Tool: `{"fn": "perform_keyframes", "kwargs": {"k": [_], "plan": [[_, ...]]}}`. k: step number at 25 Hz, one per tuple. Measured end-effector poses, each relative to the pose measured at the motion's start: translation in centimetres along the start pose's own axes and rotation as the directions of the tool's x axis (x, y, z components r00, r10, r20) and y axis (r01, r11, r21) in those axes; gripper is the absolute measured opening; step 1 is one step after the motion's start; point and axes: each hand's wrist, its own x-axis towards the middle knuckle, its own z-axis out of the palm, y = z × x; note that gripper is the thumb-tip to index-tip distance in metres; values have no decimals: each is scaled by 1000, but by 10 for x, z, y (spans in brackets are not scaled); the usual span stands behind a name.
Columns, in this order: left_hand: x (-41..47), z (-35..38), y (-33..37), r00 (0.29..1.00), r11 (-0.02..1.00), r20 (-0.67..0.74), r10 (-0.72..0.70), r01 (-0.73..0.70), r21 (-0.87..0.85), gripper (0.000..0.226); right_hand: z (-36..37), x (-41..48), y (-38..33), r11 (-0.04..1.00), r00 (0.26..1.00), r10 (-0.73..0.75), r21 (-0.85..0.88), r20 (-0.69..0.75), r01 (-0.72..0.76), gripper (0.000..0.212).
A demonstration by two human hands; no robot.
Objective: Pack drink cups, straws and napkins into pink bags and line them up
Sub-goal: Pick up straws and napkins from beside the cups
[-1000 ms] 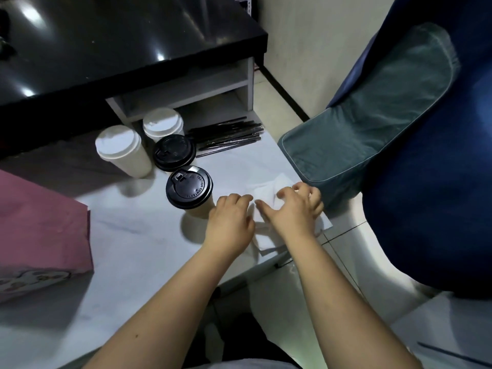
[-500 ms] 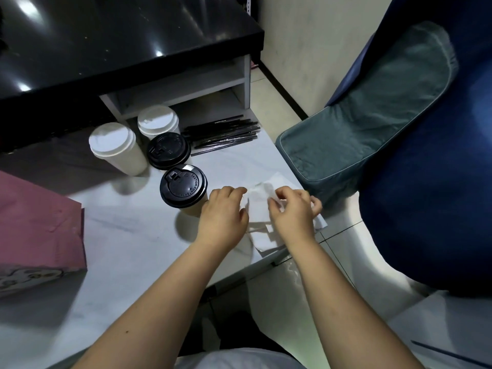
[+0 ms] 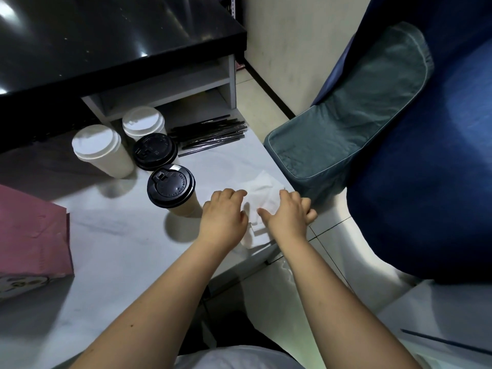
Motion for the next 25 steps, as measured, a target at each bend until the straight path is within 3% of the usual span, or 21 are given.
{"fn": "perform_keyframes", "kwargs": {"k": [5, 9, 13, 17, 20, 25], "plan": [[-2, -6, -4, 999, 1000, -49, -14, 13, -24, 47, 0, -1, -16, 993, 999, -52, 104, -13, 53, 27], [1, -26, -3, 990, 998, -142, 0, -8, -58, 47, -7, -14, -27, 949, 935, -218, 163, -281, 270, 36], [-1, -60, -5, 958, 995, -284, 27, -52, -81, 45, -31, -22, -39, 888, 839, -376, 107, -393, 448, 38], [0, -113, -24, 922, 1000, -386, 17, -19, -3, 49, -74, -15, -68, 774, 782, -530, 189, -329, 604, 35], [-3, -164, -42, 893, 998, -449, 10, 17, 57, 49, -105, -10, -114, 667, 653, -650, 121, -388, 735, 28], [-43, -258, -107, 785, 989, -617, -61, 132, 70, 46, -147, -34, -223, 361, 273, -824, -87, -497, 929, 24]]}}
